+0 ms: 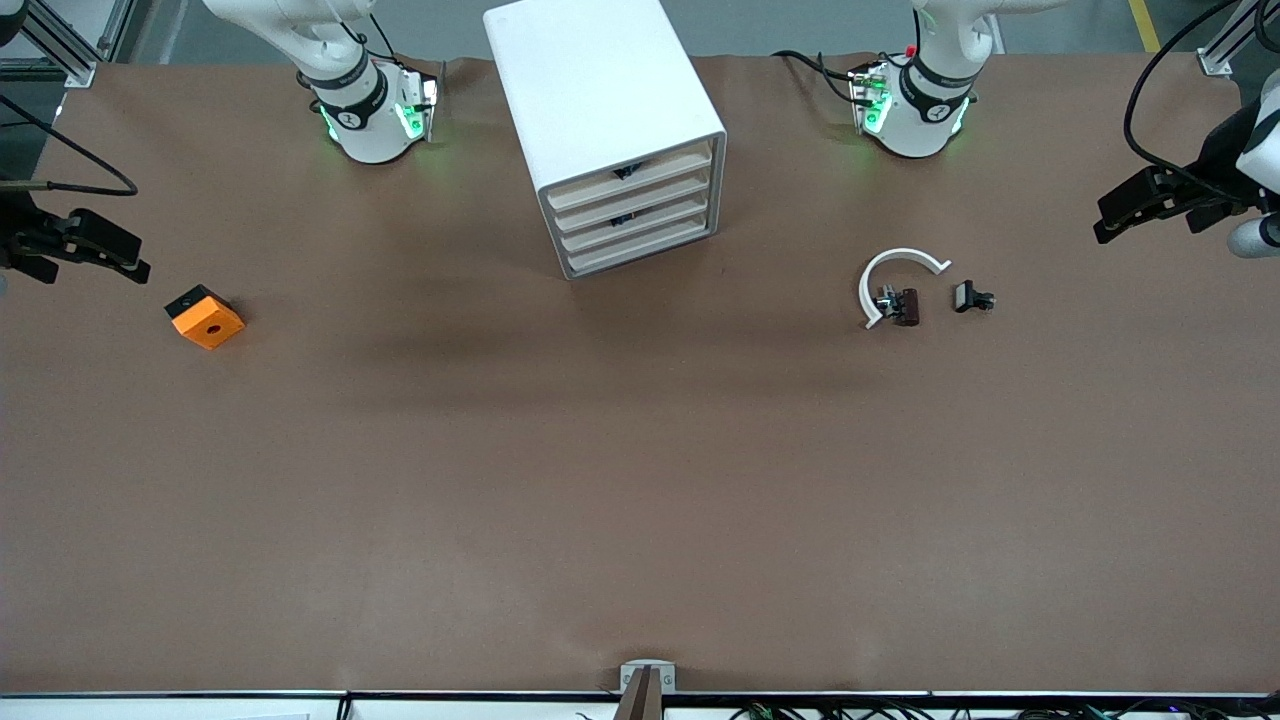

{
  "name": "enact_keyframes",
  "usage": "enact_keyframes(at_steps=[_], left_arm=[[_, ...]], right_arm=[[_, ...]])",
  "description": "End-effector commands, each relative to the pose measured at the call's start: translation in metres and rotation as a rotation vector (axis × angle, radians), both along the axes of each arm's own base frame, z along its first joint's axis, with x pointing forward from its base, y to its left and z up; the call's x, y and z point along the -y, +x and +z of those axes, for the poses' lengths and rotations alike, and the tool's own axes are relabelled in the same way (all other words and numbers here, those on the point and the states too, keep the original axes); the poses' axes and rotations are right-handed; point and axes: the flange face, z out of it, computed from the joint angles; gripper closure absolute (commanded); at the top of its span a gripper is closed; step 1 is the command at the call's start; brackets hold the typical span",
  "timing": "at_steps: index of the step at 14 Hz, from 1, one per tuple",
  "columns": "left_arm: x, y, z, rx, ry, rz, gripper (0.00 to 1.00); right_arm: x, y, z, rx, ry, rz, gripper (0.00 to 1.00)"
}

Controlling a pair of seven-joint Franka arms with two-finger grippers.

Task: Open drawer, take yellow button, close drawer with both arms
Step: 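Grasp the cabinet drawer with the left gripper and pull it open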

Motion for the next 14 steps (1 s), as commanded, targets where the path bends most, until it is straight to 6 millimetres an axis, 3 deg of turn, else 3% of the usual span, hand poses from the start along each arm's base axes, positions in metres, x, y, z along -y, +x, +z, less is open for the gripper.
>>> enact_keyframes(at_steps=[1, 4, 7, 10, 11, 14], left_arm=[[0.0, -0.003, 0.006, -0.009, 0.016, -0.006, 0.0], [0.002, -0.002, 0.004, -0.012, 0.017, -0.015, 0.0], [0.001, 0.017, -0.016, -0.042, 0.081, -0.026, 0.0], [0.006, 0.041, -0.066, -0.132, 0.07, -0.037, 0.0], [0.016, 0.046, -0.088, -0.172, 0.068, -0.033, 0.0], [0.034, 0.065, -0.149, -0.264, 0.047, 0.161, 0.0]], right_arm=[[0.0, -0.001, 0.004, 0.009, -0.012, 0.002, 0.0], [0.0, -0.001, 0.005, 0.01, -0.012, 0.002, 0.0], [-0.001, -0.001, 0.005, 0.01, -0.012, 0.003, 0.0], [0.0, -0.001, 0.005, 0.01, -0.012, 0.002, 0.0], [0.0, -0.001, 0.005, 0.01, -0.012, 0.002, 0.0], [-0.002, -0.001, 0.009, 0.018, -0.012, 0.005, 0.0]])
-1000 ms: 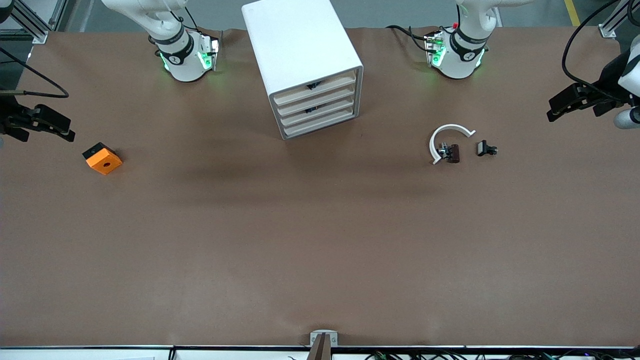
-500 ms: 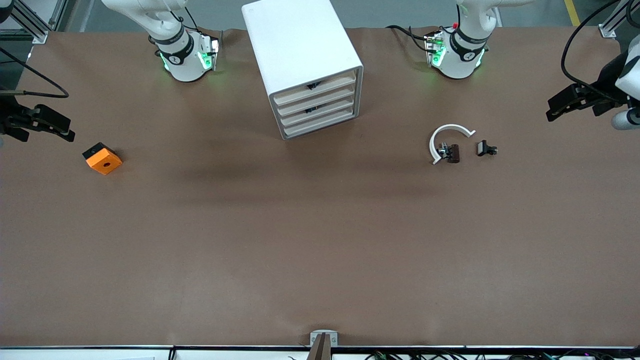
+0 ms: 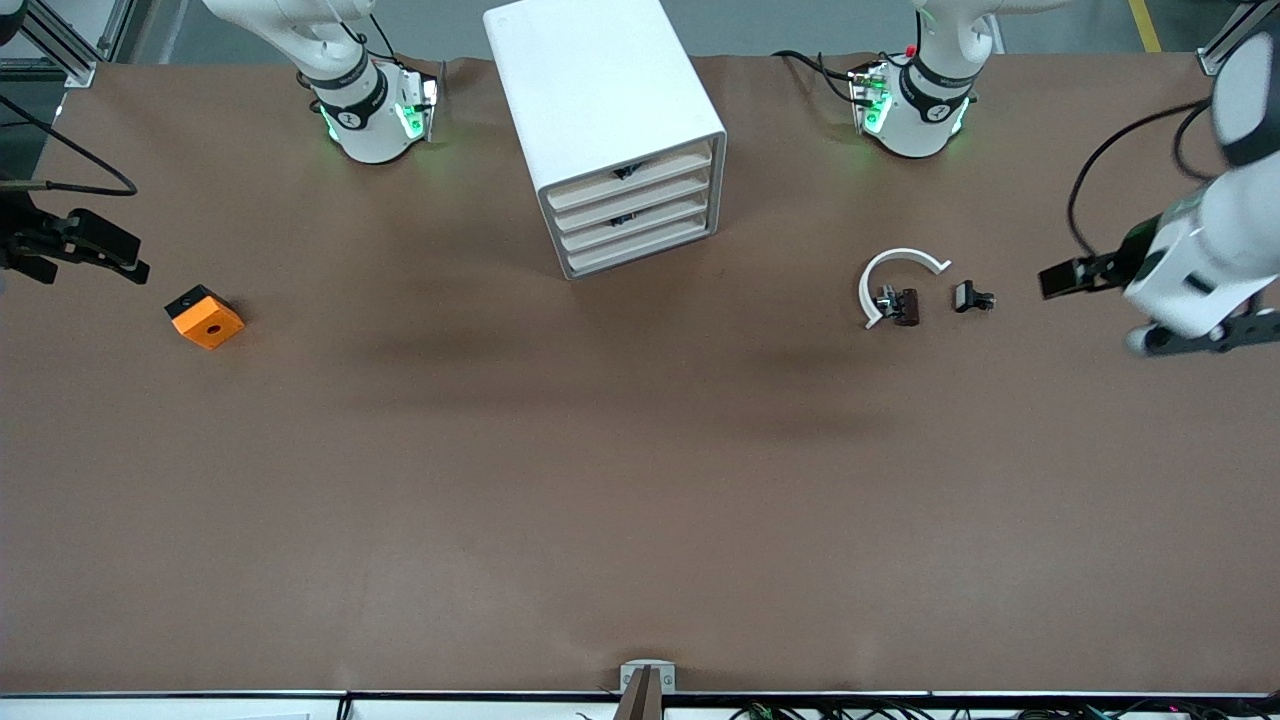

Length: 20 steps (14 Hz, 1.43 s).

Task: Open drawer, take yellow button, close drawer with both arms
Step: 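Grasp the cabinet drawer with the left gripper and pull it open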

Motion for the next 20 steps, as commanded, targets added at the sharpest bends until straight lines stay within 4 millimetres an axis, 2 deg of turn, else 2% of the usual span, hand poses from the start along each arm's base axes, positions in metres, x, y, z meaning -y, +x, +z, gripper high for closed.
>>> enact_keyframes(at_steps=[1, 3, 6, 7, 9, 10, 13, 16, 18, 20], left_arm=[[0.03, 0.014, -0.046, -0.078, 0.0, 0.167, 0.0], [0.068, 0.016, -0.086, -0.138, 0.062, 0.262, 0.0], [0.122, 0.008, -0.128, -0.207, 0.139, 0.395, 0.0], [0.14, 0.005, -0.152, -0.254, 0.16, 0.459, 0.0], [0.184, -0.009, -0.194, -0.326, 0.245, 0.6, 0.0], [0.205, -0.017, -0.205, -0.332, 0.301, 0.666, 0.0], [0.257, -0.045, -0.228, -0.405, 0.484, 0.959, 0.0], [0.276, -0.067, -0.247, -0.621, 0.631, 1.134, 0.0], [0.289, -0.073, -0.245, -0.79, 0.663, 1.215, 0.0], [0.302, -0.079, -0.244, -0.868, 0.717, 1.286, 0.0]], right_arm=[[-0.002, -0.001, 0.007, 0.013, -0.012, 0.005, 0.0], [-0.003, 0.0, 0.009, 0.016, -0.012, 0.005, 0.0], [-0.003, 0.001, 0.01, 0.022, 0.002, 0.004, 0.0], [-0.004, 0.003, 0.014, 0.036, 0.013, 0.003, 0.0], [-0.004, 0.006, 0.015, 0.058, 0.026, 0.003, 0.0], [-0.005, 0.008, 0.015, 0.066, 0.028, 0.004, 0.0], [-0.011, 0.012, 0.012, 0.078, 0.029, 0.012, 0.0], [-0.022, 0.018, 0.007, 0.085, 0.047, -0.013, 0.0], [-0.038, 0.021, 0.007, 0.099, 0.05, -0.056, 0.0], [-0.052, 0.026, 0.0, 0.099, 0.051, -0.111, 0.0]])
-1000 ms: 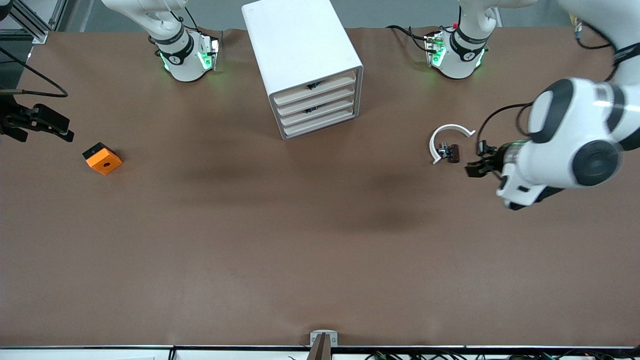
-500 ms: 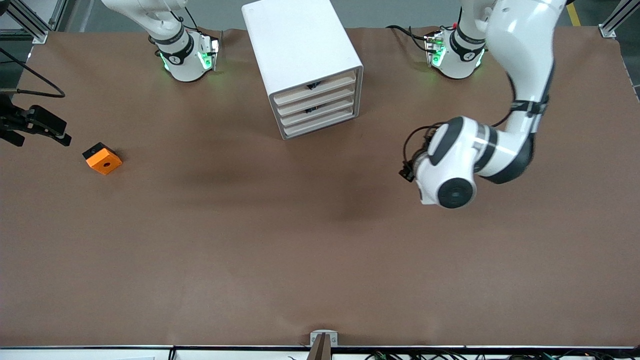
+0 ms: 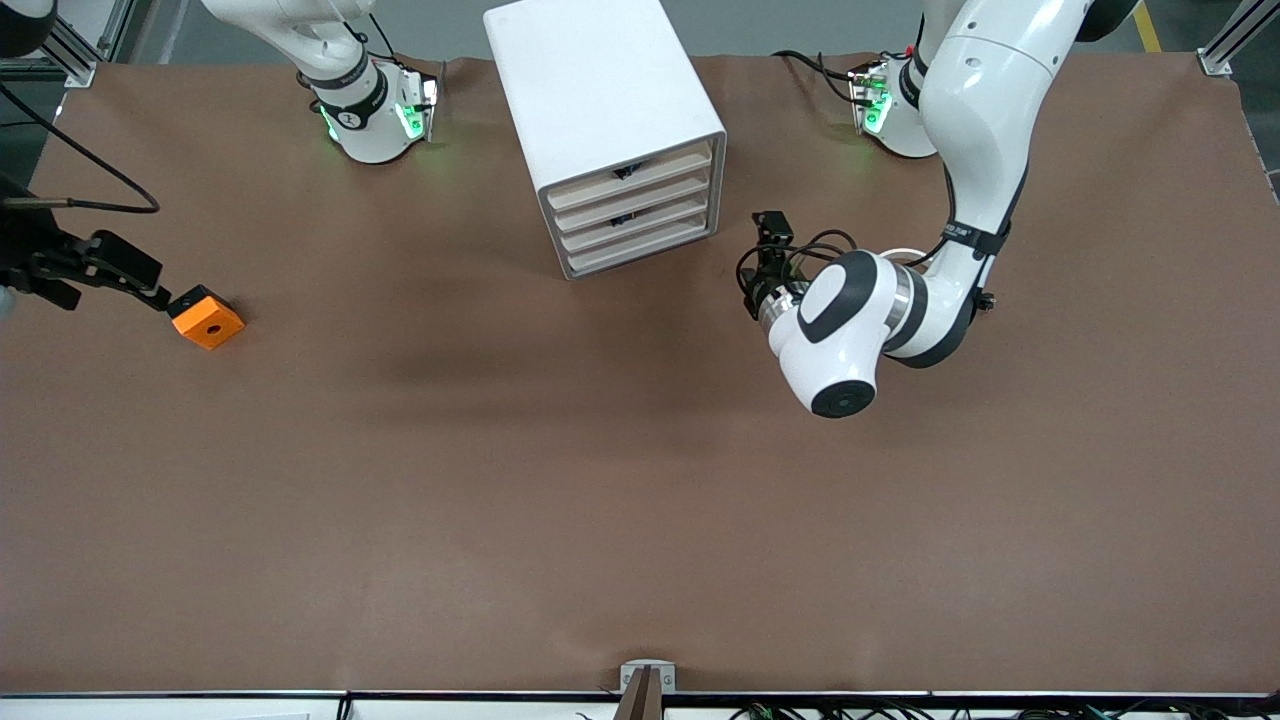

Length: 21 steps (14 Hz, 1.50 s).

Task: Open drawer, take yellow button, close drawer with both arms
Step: 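Grasp the cabinet drawer with the left gripper and pull it open, then reach the right gripper into the open drawer toward the buttons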

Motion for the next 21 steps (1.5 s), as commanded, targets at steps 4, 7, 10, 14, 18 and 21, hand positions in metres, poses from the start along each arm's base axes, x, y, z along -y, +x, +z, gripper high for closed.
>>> enact_keyframes(at_steps=[4, 7, 10, 14, 18, 21], left_arm=[[0.051, -0.026, -0.005, -0.235, 0.063, 0.128, 0.15], [0.077, -0.05, -0.011, -0.272, 0.099, 0.096, 0.23], [0.093, -0.068, -0.028, -0.321, 0.177, 0.086, 0.24], [0.112, -0.086, -0.026, -0.323, 0.173, 0.053, 0.41], [0.12, -0.095, -0.024, -0.316, 0.165, 0.031, 0.88], [0.128, -0.103, -0.019, -0.296, 0.162, 0.003, 1.0]], right_arm=[[-0.049, 0.016, -0.017, -0.008, 0.034, -0.219, 0.0], [-0.085, 0.027, -0.039, -0.01, 0.043, -0.3, 0.0], [-0.123, 0.036, -0.056, 0.014, 0.057, -0.362, 0.0], [-0.162, 0.041, -0.088, -0.002, 0.039, -0.37, 0.0], [-0.173, 0.044, -0.101, -0.009, 0.038, -0.381, 0.0], [-0.202, 0.035, -0.117, -0.051, 0.018, -0.377, 0.0]])
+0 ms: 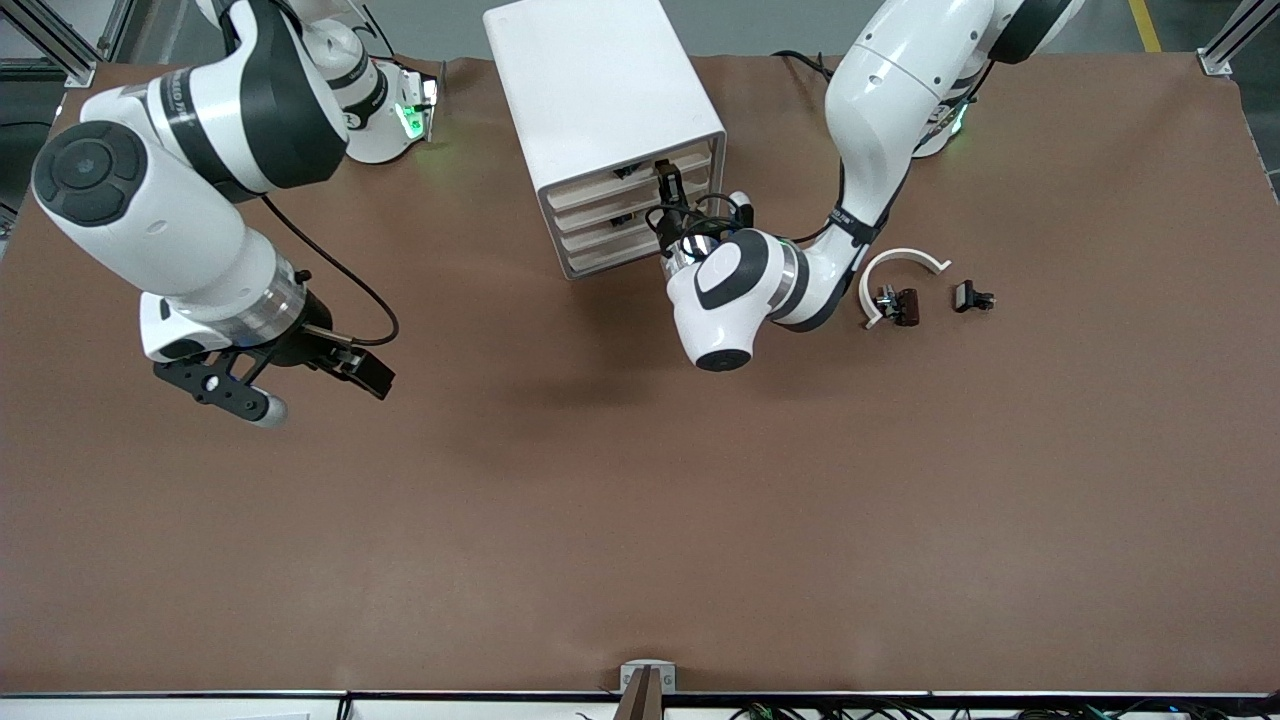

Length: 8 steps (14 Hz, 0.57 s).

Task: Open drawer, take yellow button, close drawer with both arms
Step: 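Reach the right gripper into the open drawer toward the buttons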

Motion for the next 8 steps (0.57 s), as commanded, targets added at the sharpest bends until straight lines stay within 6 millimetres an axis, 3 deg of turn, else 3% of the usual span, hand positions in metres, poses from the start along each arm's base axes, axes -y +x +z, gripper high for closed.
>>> enact_keyframes(at_steps=[1, 4, 8], left_arm=[[0.006, -0.003, 0.012, 0.011, -0.012, -0.02, 1.0], [-0.004, 0.015, 0.013, 0.073, -0.021, -0.029, 1.0], [-0.038, 0.072, 0.031, 0.162, -0.016, 0.063, 1.0]], right_arm=[[-0.036, -0.012, -0.005, -0.029, -0.01, -0.08, 0.0], [-0.083, -0.032, -0.006, -0.036, 0.0, -0.185, 0.0], [-0.158, -0.073, -0.008, -0.045, 0.017, -0.255, 0.0]])
